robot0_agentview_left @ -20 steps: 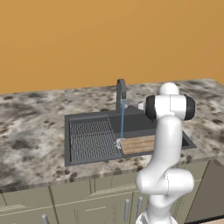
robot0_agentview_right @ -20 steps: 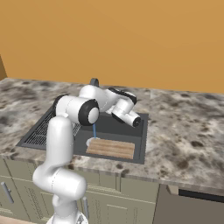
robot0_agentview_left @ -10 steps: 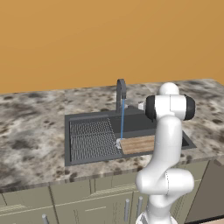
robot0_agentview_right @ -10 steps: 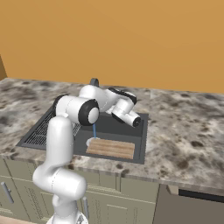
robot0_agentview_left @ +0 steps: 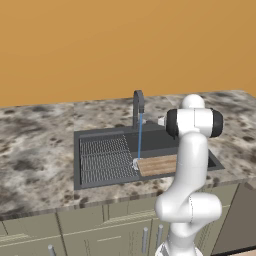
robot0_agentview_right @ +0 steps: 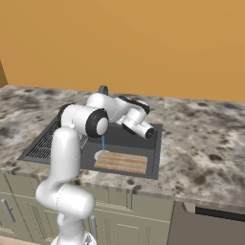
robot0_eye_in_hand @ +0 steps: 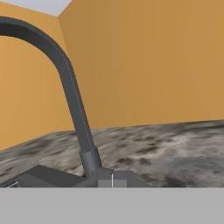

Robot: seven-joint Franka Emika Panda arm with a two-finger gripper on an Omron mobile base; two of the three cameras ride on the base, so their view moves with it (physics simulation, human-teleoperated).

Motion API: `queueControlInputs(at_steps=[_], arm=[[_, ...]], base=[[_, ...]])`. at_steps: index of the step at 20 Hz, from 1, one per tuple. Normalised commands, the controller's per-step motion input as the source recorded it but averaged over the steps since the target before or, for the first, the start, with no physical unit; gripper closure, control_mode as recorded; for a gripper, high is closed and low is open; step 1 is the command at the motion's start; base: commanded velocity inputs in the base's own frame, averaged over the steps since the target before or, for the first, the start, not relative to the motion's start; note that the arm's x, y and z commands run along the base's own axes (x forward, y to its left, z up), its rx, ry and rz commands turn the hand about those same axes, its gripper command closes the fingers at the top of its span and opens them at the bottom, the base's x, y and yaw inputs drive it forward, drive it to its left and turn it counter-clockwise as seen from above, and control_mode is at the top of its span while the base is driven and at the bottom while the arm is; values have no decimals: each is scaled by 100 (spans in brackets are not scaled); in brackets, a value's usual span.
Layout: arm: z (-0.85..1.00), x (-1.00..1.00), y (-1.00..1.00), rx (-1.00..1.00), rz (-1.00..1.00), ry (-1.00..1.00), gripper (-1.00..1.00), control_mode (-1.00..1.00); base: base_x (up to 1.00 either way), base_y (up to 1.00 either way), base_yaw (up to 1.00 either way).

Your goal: Turn on the sink faucet with hot water and rinse the cutting board for ten seconds, then turn off the faucet. Push the cutting board to reach the water if necessary.

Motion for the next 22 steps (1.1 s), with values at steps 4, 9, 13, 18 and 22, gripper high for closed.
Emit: queueControlInputs(at_steps=[4, 9, 13, 18, 22], arm=[[0, 0, 0, 0, 0, 0, 100, -100], [0, 0, 0, 0, 0, 0, 100, -100], [0, 0, 0, 0, 0, 0, 100, -100], [-2, 0, 0, 0, 0, 0, 100, -100], [-22, 0, 0, 0, 0, 0, 100, -100]], base=[[0, 0, 0], [0, 0, 0], [0, 0, 0], [0, 0, 0], [0, 0, 0]])
